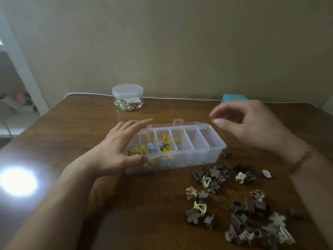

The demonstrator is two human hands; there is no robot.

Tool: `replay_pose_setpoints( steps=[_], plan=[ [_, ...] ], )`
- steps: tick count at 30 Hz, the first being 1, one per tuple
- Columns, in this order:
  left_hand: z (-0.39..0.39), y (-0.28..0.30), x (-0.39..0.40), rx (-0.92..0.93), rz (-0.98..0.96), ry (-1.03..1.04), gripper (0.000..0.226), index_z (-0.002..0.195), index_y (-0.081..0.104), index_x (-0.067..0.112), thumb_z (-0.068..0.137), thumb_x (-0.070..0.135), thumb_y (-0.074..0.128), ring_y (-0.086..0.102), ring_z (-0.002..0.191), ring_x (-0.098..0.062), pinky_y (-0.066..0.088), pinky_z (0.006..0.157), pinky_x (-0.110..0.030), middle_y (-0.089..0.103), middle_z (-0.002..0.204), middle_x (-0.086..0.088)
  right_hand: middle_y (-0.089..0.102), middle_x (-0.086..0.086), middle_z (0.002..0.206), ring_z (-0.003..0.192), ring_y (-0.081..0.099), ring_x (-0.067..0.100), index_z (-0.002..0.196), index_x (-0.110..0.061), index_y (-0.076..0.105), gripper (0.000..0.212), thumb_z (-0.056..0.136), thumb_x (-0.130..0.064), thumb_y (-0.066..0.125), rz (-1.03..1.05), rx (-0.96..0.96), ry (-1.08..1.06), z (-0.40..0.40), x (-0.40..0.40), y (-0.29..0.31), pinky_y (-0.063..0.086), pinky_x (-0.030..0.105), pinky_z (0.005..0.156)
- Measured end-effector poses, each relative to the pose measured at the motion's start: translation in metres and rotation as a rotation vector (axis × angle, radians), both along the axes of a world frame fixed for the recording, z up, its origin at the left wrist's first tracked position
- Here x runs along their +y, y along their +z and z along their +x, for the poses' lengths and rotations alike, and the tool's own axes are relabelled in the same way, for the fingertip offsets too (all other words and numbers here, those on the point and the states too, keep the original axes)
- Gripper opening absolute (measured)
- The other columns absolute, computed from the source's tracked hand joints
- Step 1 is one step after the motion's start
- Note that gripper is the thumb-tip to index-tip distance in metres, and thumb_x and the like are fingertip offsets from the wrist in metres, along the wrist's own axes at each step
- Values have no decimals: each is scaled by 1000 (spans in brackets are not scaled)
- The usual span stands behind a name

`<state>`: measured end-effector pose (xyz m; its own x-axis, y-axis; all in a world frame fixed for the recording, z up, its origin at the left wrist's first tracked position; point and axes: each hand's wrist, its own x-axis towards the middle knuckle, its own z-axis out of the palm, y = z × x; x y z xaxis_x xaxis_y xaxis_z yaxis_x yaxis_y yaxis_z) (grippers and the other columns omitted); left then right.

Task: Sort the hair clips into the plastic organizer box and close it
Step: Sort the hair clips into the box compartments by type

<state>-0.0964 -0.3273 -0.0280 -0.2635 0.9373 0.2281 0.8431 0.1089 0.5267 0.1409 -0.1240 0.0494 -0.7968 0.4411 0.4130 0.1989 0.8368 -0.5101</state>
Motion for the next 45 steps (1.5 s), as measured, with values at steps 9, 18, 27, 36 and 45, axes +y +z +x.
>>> replay_pose_setpoints(
  steps=[9,18,27,36,45],
  plan=[
    [4,-7,6,-43,106,8,83,144,38,41,68,62,61,36,134,-5,33,111,-48,42,139,27,61,-36,95,86,58,-9,90,-42,67,21,83,-24,72,-63,-507,160,57,36,-23,45,8,68],
    [6,-10,10,-4,122,34,79,144,39,40,71,60,60,38,136,-14,33,109,-55,44,144,19,54,-29,113,107,50,-3,115,-50,50,38,81,-58,63,226,-706,-11,50,18,-34,49,25,89],
    [14,1,6,32,43,24,88,146,30,49,68,79,57,32,139,-3,29,113,-48,37,144,35,50,-21,131,125,41,4,124,-44,52,39,88,-33,65,66,-496,-151,35,44,-52,42,32,102],
    [28,5,13,136,19,37,90,145,29,47,67,86,52,29,133,11,32,105,-26,34,140,37,57,-21,111,108,54,3,101,-44,60,21,87,-29,67,44,-559,-148,35,50,-54,51,32,93],
    [25,11,3,6,-18,-24,89,143,30,51,66,77,65,39,131,6,40,107,-35,40,135,38,61,-18,100,91,57,0,84,-49,55,23,86,-30,68,56,-499,-153,37,58,-53,54,27,81]
  ],
)
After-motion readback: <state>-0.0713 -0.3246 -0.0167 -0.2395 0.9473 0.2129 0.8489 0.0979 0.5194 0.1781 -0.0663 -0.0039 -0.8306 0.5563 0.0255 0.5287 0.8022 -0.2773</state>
